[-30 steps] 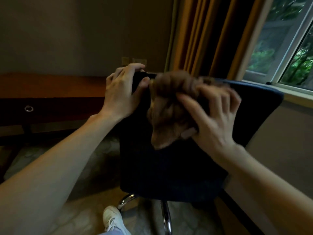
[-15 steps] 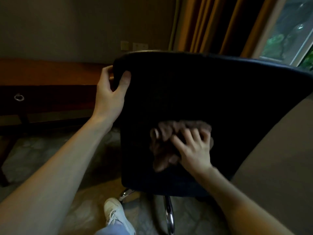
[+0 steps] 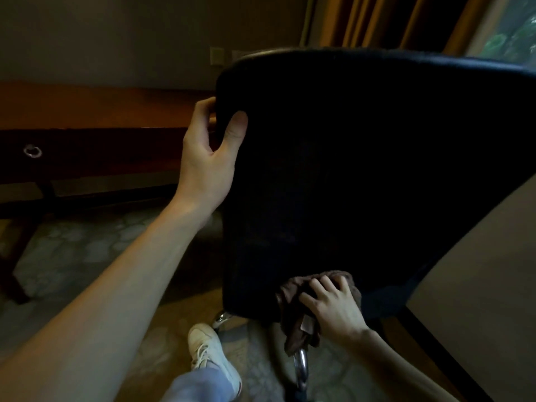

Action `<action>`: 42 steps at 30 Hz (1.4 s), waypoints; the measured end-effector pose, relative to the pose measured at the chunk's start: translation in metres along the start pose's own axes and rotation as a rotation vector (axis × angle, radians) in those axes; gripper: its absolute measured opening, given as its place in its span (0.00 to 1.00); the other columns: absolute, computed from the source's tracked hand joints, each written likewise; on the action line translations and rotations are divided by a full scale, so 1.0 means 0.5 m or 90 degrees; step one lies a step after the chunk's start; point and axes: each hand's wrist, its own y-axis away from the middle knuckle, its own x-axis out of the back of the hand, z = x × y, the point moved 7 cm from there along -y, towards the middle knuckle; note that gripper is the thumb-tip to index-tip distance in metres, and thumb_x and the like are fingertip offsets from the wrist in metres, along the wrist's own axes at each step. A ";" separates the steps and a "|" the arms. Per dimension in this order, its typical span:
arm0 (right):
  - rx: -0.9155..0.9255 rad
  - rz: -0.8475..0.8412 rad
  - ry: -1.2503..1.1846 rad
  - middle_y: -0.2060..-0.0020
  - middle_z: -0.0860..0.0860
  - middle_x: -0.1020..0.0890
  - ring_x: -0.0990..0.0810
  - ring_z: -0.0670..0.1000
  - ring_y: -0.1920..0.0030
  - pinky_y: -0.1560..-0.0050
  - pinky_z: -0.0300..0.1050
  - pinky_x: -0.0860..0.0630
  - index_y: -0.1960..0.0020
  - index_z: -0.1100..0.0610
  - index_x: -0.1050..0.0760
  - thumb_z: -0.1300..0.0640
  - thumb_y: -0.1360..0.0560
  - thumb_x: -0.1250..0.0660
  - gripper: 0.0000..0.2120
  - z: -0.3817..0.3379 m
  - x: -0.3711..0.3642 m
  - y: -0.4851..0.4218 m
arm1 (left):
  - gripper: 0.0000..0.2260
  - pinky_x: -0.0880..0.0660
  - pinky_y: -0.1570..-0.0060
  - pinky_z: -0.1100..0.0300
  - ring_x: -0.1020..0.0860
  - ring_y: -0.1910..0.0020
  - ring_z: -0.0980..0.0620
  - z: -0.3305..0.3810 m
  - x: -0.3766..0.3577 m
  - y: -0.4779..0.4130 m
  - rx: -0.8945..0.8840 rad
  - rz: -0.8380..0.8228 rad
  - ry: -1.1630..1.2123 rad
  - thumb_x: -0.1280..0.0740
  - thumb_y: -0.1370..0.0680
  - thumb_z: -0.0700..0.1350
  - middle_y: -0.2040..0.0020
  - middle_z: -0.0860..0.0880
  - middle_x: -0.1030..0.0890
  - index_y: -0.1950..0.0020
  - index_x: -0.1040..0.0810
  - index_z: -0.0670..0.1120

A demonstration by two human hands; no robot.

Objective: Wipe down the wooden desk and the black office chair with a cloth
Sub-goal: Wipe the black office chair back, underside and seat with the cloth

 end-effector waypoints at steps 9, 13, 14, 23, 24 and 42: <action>-0.039 0.516 -0.012 0.42 0.60 0.26 0.28 0.60 0.45 0.45 0.58 0.33 0.36 0.53 0.22 0.42 0.23 0.32 0.21 0.088 0.541 -0.045 | 0.09 0.23 0.45 0.60 0.18 0.41 0.59 -0.049 -0.002 0.058 0.179 -0.047 0.084 0.42 0.14 0.57 0.39 0.56 0.18 0.35 0.26 0.63; -0.110 0.570 0.039 0.41 0.63 0.22 0.30 0.59 0.41 0.40 0.60 0.35 0.36 0.54 0.20 0.41 0.20 0.34 0.21 0.112 0.701 -0.113 | 0.11 0.23 0.44 0.55 0.17 0.42 0.54 -0.045 0.011 0.059 0.207 -0.009 0.107 0.43 0.13 0.51 0.43 0.53 0.16 0.38 0.21 0.57; -0.134 0.568 0.060 0.40 0.62 0.22 0.30 0.59 0.41 0.39 0.60 0.35 0.36 0.53 0.21 0.42 0.21 0.32 0.20 0.114 0.710 -0.132 | 0.12 0.23 0.45 0.55 0.17 0.43 0.54 -0.047 0.014 0.059 0.224 -0.002 0.115 0.43 0.13 0.52 0.44 0.53 0.16 0.40 0.20 0.56; -0.107 0.438 0.117 0.51 0.57 0.18 0.26 0.59 0.50 0.45 0.56 0.30 0.44 0.52 0.18 0.46 0.32 0.23 0.19 0.030 0.356 -0.166 | 0.20 0.26 0.45 0.55 0.18 0.50 0.54 -0.118 0.025 0.051 0.315 0.008 0.281 0.49 0.12 0.54 0.54 0.53 0.15 0.43 0.17 0.51; -0.099 0.410 0.105 0.51 0.57 0.19 0.26 0.59 0.50 0.45 0.55 0.32 0.44 0.52 0.19 0.44 0.32 0.23 0.21 0.020 0.302 -0.157 | 0.20 0.26 0.45 0.56 0.18 0.51 0.54 -0.121 0.024 0.050 0.303 -0.003 0.287 0.49 0.12 0.52 0.54 0.53 0.15 0.43 0.17 0.51; -0.068 0.101 -0.044 0.49 0.52 0.22 0.24 0.58 0.48 0.47 0.58 0.28 0.43 0.49 0.20 0.48 0.39 0.19 0.26 -0.119 0.071 -0.100 | 0.16 0.23 0.52 0.72 0.18 0.47 0.68 -0.184 0.040 0.063 0.290 -0.053 0.148 0.40 0.14 0.52 0.50 0.64 0.14 0.50 0.13 0.62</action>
